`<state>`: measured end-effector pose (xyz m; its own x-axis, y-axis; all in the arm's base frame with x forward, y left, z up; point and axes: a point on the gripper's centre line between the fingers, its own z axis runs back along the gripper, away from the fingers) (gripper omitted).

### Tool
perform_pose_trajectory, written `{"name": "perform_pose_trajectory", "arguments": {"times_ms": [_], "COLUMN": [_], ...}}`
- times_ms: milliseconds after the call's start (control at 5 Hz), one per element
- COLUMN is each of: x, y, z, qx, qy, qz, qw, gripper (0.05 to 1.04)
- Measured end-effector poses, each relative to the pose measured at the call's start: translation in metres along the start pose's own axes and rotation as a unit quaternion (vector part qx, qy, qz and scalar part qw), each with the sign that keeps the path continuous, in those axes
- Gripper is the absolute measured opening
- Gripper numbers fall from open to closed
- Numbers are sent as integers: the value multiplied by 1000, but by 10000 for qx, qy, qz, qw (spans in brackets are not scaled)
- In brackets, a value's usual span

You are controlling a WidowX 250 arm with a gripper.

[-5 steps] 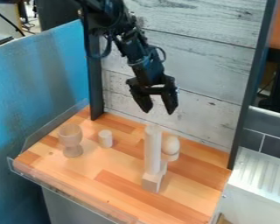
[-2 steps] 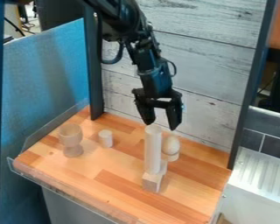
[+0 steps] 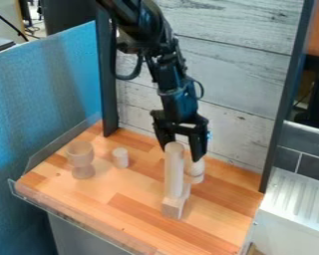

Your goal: Put the cylinder on the table

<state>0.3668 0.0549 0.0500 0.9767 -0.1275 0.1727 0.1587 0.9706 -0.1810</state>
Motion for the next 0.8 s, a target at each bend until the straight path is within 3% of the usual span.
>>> {"name": "perform_pose_trajectory", "arguments": {"times_ms": [400, 600, 800], "x": [-15, -15, -12], "y": [-2, 0, 3], "z": [-2, -2, -2], "qx": [82, 172, 199], "qy": [144, 175, 181], "qz": [-92, -134, -81], "qw": [9998, 9996, 9996], "gripper": [969, 701, 619]}}
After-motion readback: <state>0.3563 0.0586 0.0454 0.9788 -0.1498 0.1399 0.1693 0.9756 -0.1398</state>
